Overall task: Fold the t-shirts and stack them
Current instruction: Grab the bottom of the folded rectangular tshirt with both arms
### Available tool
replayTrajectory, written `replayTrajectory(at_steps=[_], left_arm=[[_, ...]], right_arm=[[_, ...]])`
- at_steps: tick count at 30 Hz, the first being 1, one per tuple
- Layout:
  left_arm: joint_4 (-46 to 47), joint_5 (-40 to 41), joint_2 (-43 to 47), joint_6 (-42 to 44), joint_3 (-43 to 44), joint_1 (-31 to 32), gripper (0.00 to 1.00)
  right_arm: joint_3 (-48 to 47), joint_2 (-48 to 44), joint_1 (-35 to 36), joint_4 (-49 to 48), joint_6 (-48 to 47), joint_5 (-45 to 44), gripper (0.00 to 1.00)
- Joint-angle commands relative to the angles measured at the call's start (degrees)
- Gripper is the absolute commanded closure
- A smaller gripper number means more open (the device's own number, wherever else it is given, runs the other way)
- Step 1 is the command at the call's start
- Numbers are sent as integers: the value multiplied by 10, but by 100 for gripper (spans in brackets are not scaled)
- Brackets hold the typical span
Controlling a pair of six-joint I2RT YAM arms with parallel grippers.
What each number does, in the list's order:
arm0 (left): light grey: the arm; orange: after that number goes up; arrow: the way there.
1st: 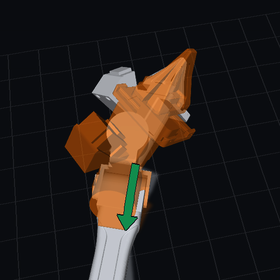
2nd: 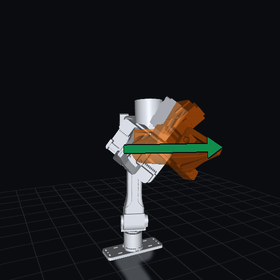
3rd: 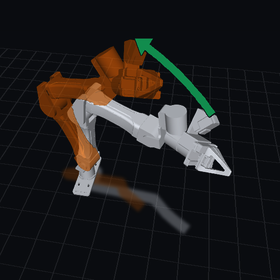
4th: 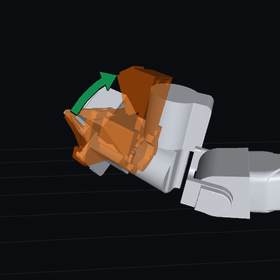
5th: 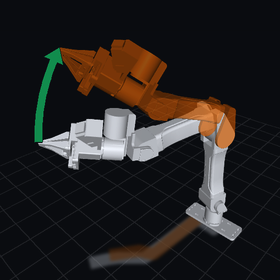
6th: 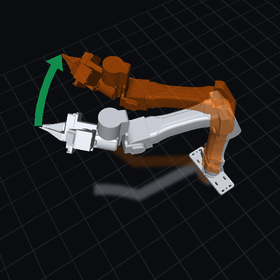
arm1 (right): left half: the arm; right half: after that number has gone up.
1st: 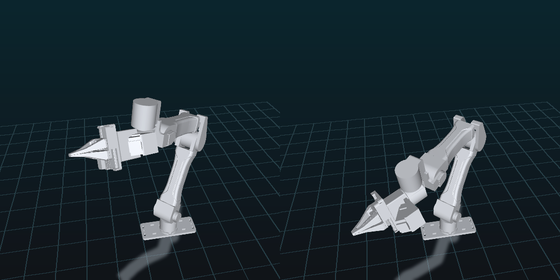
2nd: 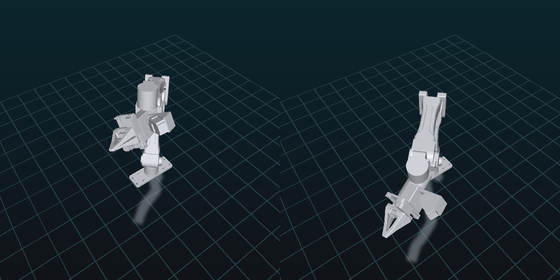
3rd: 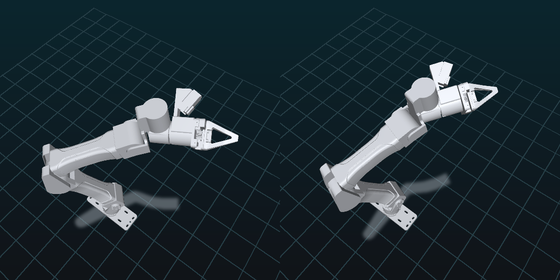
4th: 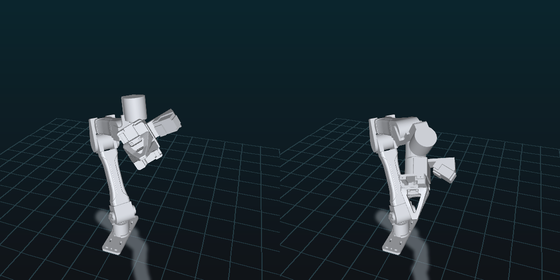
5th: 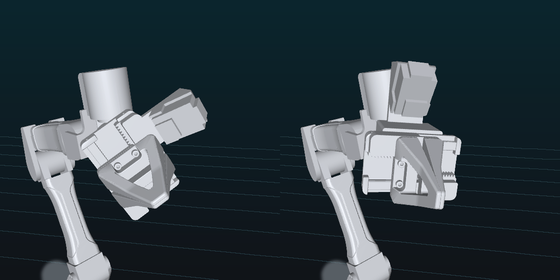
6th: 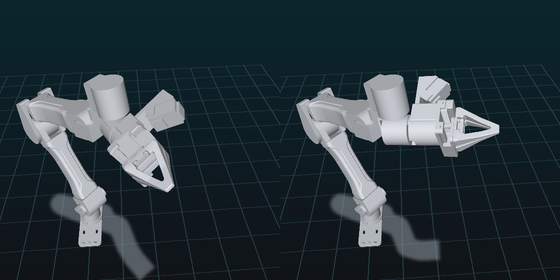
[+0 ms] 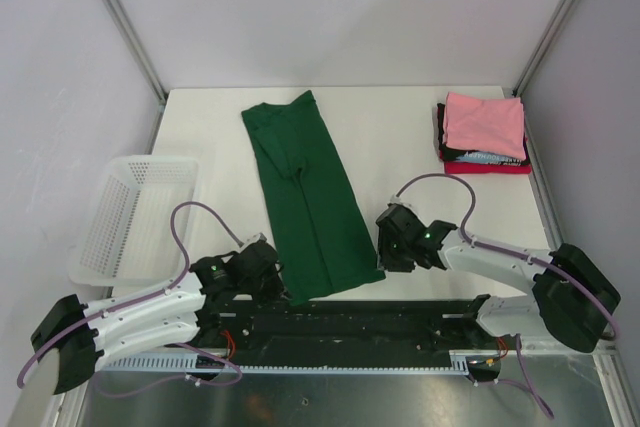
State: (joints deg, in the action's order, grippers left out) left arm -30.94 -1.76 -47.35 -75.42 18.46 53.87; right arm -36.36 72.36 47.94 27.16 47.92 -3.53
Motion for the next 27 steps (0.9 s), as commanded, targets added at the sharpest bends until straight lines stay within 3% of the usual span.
replayTrajectory(at_steps=[1,12,19,27], left_arm=[[5,-9,1,10,22,-3,100],[6,-11,-1,11,22,-2,100],[5,-14,1,15,25,-3,100],[-14,-32,30,11,28,17,100]], right_arm=[[5,11,13,-6,3,-2,60],[5,40,29,-12,14,-6,65],[5,24,39,-12,22,-2,96],[5,-34,137,36,92,-16,100]])
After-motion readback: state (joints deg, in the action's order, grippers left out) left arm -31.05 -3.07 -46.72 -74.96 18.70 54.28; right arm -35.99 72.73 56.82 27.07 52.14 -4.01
